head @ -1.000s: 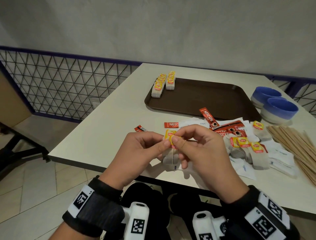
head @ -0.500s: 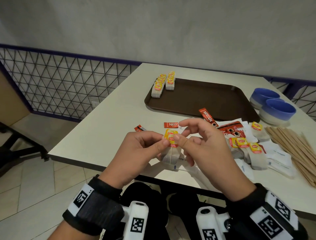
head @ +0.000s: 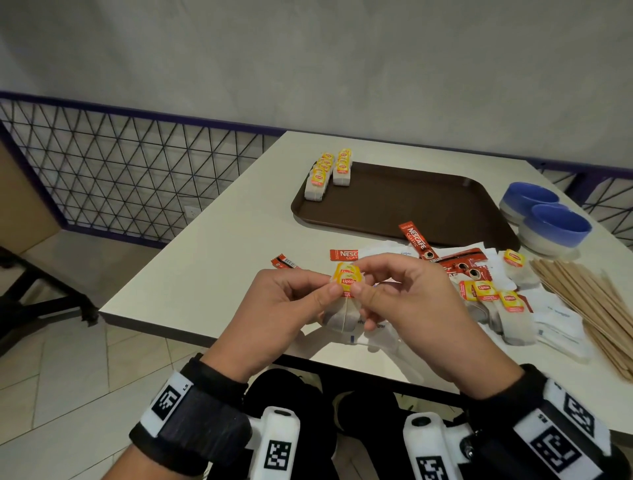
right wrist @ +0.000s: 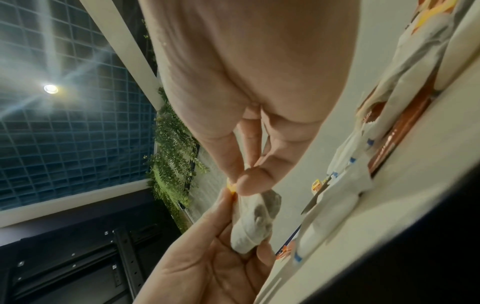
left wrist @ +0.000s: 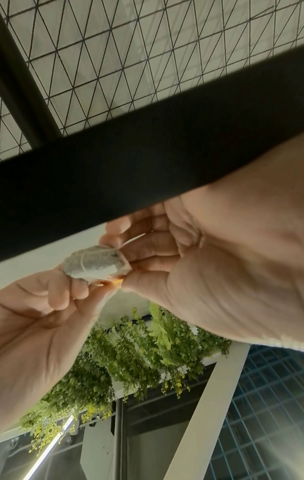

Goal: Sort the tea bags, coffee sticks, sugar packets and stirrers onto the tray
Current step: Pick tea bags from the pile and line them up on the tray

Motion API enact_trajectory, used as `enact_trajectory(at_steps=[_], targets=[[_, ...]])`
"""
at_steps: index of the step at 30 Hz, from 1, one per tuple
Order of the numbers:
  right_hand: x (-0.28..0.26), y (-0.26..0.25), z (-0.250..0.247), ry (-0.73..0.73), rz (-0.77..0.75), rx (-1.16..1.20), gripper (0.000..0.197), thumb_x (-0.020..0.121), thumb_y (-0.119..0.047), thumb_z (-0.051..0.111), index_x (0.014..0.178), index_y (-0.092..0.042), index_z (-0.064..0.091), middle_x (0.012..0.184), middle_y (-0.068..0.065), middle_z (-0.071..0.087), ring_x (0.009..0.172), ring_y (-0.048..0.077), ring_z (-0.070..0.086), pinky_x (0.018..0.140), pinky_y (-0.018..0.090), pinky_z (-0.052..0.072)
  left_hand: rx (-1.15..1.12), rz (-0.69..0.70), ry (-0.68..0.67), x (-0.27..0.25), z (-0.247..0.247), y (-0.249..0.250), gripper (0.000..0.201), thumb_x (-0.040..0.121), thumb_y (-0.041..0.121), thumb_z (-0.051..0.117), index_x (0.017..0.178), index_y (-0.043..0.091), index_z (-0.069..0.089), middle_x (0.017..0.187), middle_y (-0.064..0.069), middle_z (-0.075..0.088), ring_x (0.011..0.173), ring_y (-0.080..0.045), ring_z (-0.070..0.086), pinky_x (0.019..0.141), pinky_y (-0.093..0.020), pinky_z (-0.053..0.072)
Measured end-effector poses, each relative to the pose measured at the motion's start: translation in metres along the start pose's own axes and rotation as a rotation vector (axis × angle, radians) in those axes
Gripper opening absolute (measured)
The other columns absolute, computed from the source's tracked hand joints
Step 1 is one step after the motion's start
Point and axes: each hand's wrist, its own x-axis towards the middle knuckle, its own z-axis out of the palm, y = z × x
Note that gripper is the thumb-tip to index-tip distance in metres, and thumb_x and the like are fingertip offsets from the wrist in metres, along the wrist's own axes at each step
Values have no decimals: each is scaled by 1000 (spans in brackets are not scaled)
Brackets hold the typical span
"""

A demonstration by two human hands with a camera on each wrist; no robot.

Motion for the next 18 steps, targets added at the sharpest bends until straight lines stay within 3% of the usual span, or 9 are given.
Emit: enact_trajectory(at_steps=[2, 6, 10, 13, 15, 18], targets=[[1, -5, -2, -59, -13, -52, 12, 90, -7, 75, 99, -13, 78, 78, 6, 70, 58, 25, 61, 57, 36, 58, -2, -9, -5, 0, 1, 0, 20, 89, 24, 71, 99, 9, 81, 92, -25, 74, 83, -46, 67, 82, -60, 56], [9, -27, -13, -242, 6, -308, 2, 92, -18, 74, 92, -18, 77, 73, 0, 72, 59, 14, 64, 56, 25, 53, 11, -25, -9, -2, 2, 1, 15, 91, 16, 69, 97, 9, 81, 88, -16, 77, 79, -28, 72, 81, -46, 61], [38, -55, -34, -337, 96, -382, 18, 80, -33, 80, 92, -20, 78, 88, 9, 75, 71, 18, 63, 64, 34, 53, -44, -27, 76, 0, 1, 0, 16, 88, 19, 70, 96, 11, 81, 89, -12, 77, 84, -30, 72, 81, -44, 61], [84, -74, -54, -326, 180, -415, 16, 89, -21, 76, 102, -12, 74, 97, 14, 74, 74, 13, 59, 67, 31, 48, -156, -68, 156, 7, -3, -5, 19, 82, 25, 69, 93, 16, 81, 96, -12, 78, 90, -33, 71, 85, -47, 57], [123, -84, -61, -275, 213, -370, 13, 94, -13, 70, 105, -8, 69, 104, 21, 72, 80, 18, 59, 68, 29, 47, -174, -86, 167, 10, -6, -4, 17, 81, 25, 68, 89, 16, 81, 95, -12, 78, 86, -29, 70, 80, -43, 55], [183, -85, -59, -211, 252, -365, 13, 97, -9, 66, 110, -9, 64, 104, 15, 73, 83, 20, 65, 72, 31, 53, -150, -68, 123, 12, -11, -3, 8, 82, 24, 78, 84, 16, 81, 89, -12, 78, 83, -26, 72, 71, -33, 54]])
